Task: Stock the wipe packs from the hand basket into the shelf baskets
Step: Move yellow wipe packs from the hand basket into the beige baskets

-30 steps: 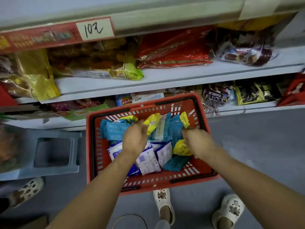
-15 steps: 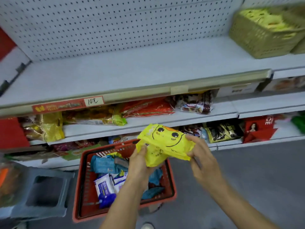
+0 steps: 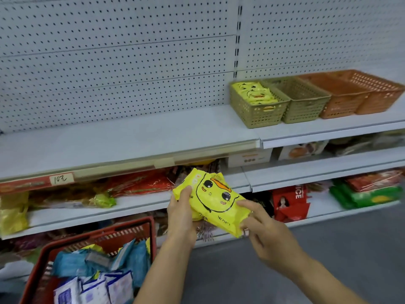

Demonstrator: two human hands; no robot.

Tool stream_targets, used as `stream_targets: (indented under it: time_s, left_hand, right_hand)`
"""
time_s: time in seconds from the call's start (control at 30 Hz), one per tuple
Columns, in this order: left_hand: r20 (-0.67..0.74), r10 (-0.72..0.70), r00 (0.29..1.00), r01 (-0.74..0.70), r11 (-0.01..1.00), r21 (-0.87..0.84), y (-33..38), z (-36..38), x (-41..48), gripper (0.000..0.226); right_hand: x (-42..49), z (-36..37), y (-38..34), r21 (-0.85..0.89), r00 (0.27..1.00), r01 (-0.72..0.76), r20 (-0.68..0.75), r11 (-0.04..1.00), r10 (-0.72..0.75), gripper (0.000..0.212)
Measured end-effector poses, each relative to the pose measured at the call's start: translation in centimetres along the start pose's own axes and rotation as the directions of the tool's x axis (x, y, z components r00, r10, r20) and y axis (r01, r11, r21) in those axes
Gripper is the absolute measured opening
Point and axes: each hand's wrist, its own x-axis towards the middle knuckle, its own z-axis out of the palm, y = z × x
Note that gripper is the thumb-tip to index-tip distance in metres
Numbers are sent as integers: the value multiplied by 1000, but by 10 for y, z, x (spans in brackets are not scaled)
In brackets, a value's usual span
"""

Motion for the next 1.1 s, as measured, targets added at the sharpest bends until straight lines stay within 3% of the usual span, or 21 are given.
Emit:
stream_targets:
  time_s: [0.07, 0.13, 0.2, 0.27, 0.33, 0.43, 0.5, 0.57, 0.63, 0.77, 0.83, 0.9, 0.97, 1.03, 1.1]
  left_hand:
    - [-1, 95, 995, -94, 993, 71, -3, 20, -1, 11]
    - [66, 161, 985, -171, 971, 170, -6, 41, -1, 12]
    - [175, 200, 964, -240, 939, 248, -8, 63, -1, 15]
    - [283, 224, 933, -303, 910, 281, -7, 87, -1, 18]
    - [358, 218, 908, -333, 894, 300, -7, 109, 2, 22]
    - [357, 148, 922, -261, 919, 295, -6, 141, 15, 27]
    - [360, 86, 929, -195, 940, 279, -5, 162, 28, 31]
    - [397, 60, 916, -175, 950, 259, -1, 185, 43, 38]
    - [446, 45, 894, -161, 961, 225, 4, 208, 59, 51]
    - [449, 74, 890, -164, 973, 165, 18, 255, 97, 45]
    - [366, 151, 918, -210, 969, 128, 29, 275, 117, 28]
    - [266, 264, 927, -309, 941, 140, 44, 287, 144, 26]
    - [224, 376, 899, -418, 890, 181, 61, 291, 173, 30]
    - [242, 457, 856, -510, 823, 248, 76, 294, 198, 37]
    - [262, 514, 817, -577, 748, 329, 86, 298, 217, 37]
  right_hand:
    - [3, -26, 8, 99, 970, -160, -167, 982, 175, 26]
    - [17, -50, 20, 311, 862, -358, -252, 880, 440, 18]
    - [44, -67, 34, 348, 810, -539, -37, 767, 586, 27]
    - [70, -75, 47, 348, 768, -637, 211, 687, 605, 48]
    - [90, -82, 59, 399, 739, -670, 278, 626, 614, 47]
    - [105, -88, 84, 556, 729, -658, 303, 507, 614, 26]
    - [116, -88, 105, 682, 683, -608, 190, 405, 705, 20]
    - [131, -86, 128, 793, 527, -518, 1, 320, 850, 25]
    - [151, -90, 149, 844, 371, -434, -151, 315, 916, 26]
    - [200, -103, 185, 863, 243, -293, -348, 411, 905, 24]
    - [225, -104, 202, 899, 285, -211, -318, 383, 904, 26]
    - [248, -106, 222, 949, 409, -163, -184, 270, 894, 23]
    - [265, -111, 246, 963, 530, -229, 3, 139, 848, 23]
    - [279, -117, 270, 935, 618, -352, 205, 34, 759, 40]
    - [292, -122, 288, 865, 654, -501, 359, 25, 666, 55]
